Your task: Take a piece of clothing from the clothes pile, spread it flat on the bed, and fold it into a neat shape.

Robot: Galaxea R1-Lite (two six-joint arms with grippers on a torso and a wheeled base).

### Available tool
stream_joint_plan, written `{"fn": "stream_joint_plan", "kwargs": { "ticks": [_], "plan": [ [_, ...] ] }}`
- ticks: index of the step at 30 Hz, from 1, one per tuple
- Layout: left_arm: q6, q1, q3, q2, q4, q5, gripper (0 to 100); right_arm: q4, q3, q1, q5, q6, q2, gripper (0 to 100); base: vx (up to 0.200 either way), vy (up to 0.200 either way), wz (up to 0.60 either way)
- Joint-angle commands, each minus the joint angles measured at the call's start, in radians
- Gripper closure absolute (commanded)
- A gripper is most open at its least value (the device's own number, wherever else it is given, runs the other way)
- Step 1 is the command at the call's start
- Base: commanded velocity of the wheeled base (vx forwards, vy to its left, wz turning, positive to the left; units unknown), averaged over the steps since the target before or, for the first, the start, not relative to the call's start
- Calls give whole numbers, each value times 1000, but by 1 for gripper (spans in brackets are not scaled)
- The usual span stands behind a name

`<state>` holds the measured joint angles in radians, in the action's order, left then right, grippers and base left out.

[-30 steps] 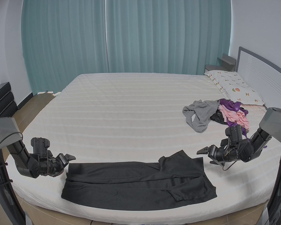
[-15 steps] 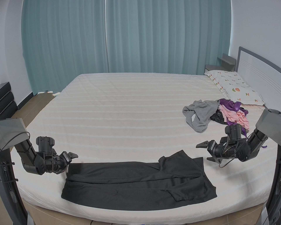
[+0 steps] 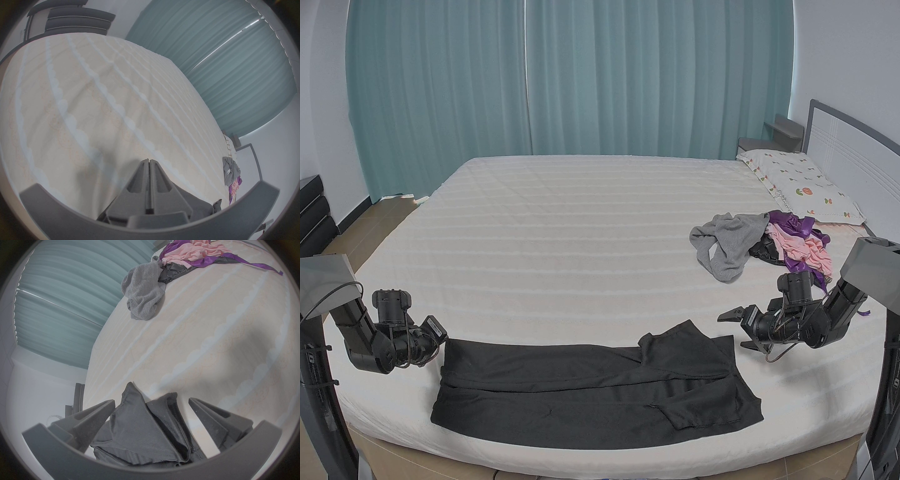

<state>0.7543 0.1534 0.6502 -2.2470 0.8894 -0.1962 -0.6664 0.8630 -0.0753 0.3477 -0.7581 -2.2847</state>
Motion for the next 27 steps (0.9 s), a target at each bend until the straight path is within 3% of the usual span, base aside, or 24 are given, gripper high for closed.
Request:
{"fn": "stream_joint_plan", "kwargs": {
  "ticks": [1,13,27],
  "plan": [
    [2,11,-6,3,2,6,100,-1,10,-3,1,-1,-10,0,0,0,0],
    [4,18,-1,0,2,4,100,-1,11,-32,10,-52,10,0,0,0,0],
    [5,17,-4,3,2,4,100,-4,51,-52,5,-47,-45,0,0,0,0]
  ]
}}
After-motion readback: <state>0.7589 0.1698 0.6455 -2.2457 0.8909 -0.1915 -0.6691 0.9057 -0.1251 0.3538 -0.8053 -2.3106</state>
